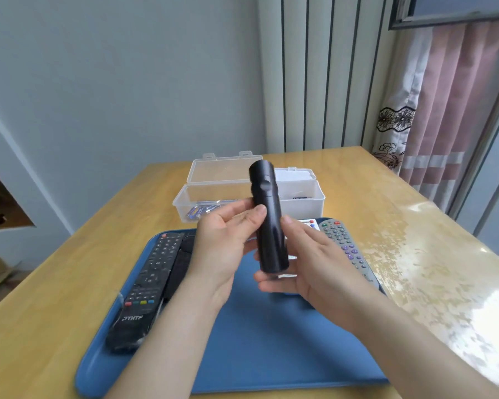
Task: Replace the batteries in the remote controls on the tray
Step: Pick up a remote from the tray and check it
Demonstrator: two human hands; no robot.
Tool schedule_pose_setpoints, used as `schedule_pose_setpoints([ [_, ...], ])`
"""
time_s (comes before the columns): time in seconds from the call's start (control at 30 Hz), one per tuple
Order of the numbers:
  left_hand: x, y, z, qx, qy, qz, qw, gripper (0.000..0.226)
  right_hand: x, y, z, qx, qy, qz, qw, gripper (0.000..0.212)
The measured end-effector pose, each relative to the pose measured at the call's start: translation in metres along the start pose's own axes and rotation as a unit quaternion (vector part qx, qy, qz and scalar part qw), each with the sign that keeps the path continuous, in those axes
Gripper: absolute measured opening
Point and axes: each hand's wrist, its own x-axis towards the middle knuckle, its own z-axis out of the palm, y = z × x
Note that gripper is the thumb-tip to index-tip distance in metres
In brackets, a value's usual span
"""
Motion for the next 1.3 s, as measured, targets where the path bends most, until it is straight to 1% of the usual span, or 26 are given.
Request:
schedule_pose_setpoints([
  [0.07, -0.007, -0.002, 0.006, 0.053, 0.01, 0.038, 0.998, 0.016, 0.0, 0.0, 0.003, 0.024, 0.013, 0.002, 1.0, 0.037],
  [0.17, -0.014, -0.006, 0.011, 0.051, 0.035, 0.049, 0.997, 0.016, 0.0, 0.001, 0.004, 0.028, 0.013, -0.005, 1.0, 0.035],
  [0.23, -0.015, -0.008, 0.013, 0.055, 0.049, 0.041, 0.996, 0.025, 0.0, 0.002, 0.005, 0.016, 0.002, -0.012, 1.0, 0.032],
  [0.3, -0.018, -0.006, 0.015, 0.025, 0.051, 0.008, 0.998, 0.036, -0.001, 0.004, 0.005, -0.012, -0.013, -0.025, 1.0, 0.031],
  [0.33, -0.02, -0.006, 0.017, 0.007, 0.051, -0.009, 0.999, 0.037, -0.001, 0.005, 0.006, -0.022, -0.015, -0.033, 0.999, 0.03],
  [0.43, -0.024, -0.004, 0.02, -0.035, 0.03, -0.046, 0.998, 0.032, -0.001, 0.01, 0.008, -0.03, 0.002, -0.046, 0.998, 0.025],
  [0.5, -0.025, -0.006, 0.02, -0.04, 0.008, -0.062, 0.997, 0.033, -0.001, 0.013, 0.007, -0.038, 0.01, -0.051, 0.998, 0.024],
  [0.67, -0.024, -0.007, 0.017, -0.052, -0.003, -0.073, 0.996, 0.027, -0.002, 0.015, 0.006, -0.036, 0.008, -0.056, 0.998, 0.022],
  [0.77, -0.024, -0.006, 0.016, -0.066, -0.031, -0.077, 0.994, 0.026, -0.001, 0.016, 0.003, -0.031, 0.001, -0.057, 0.998, 0.02],
  [0.83, -0.024, -0.005, 0.015, -0.07, -0.046, -0.082, 0.993, 0.026, -0.001, 0.013, 0.003, -0.023, -0.012, -0.047, 0.999, 0.021],
  [0.93, -0.022, -0.004, 0.012, -0.074, -0.056, -0.081, 0.992, 0.025, -0.001, 0.008, 0.003, 0.025, -0.026, -0.009, 0.999, 0.021],
  [1.03, -0.025, -0.007, 0.017, -0.082, -0.055, -0.089, 0.991, 0.023, -0.001, 0.009, 0.005, 0.024, -0.003, -0.006, 1.0, 0.034],
  [1.07, -0.027, -0.008, 0.02, -0.089, -0.054, -0.092, 0.99, 0.023, -0.001, 0.01, 0.004, 0.018, 0.012, -0.012, 1.0, 0.035],
  [1.13, -0.03, -0.008, 0.025, -0.098, -0.06, -0.093, 0.989, 0.023, 0.0, 0.011, 0.004, 0.018, 0.029, -0.02, 0.999, 0.034],
  [1.2, -0.032, -0.008, 0.029, -0.107, -0.056, -0.082, 0.989, 0.021, 0.001, 0.01, 0.003, 0.019, 0.027, -0.034, 0.999, 0.033],
  [1.3, -0.031, -0.008, 0.031, -0.123, -0.009, -0.058, 0.991, 0.026, 0.001, 0.01, 0.005, 0.009, 0.018, -0.056, 0.998, 0.031],
])
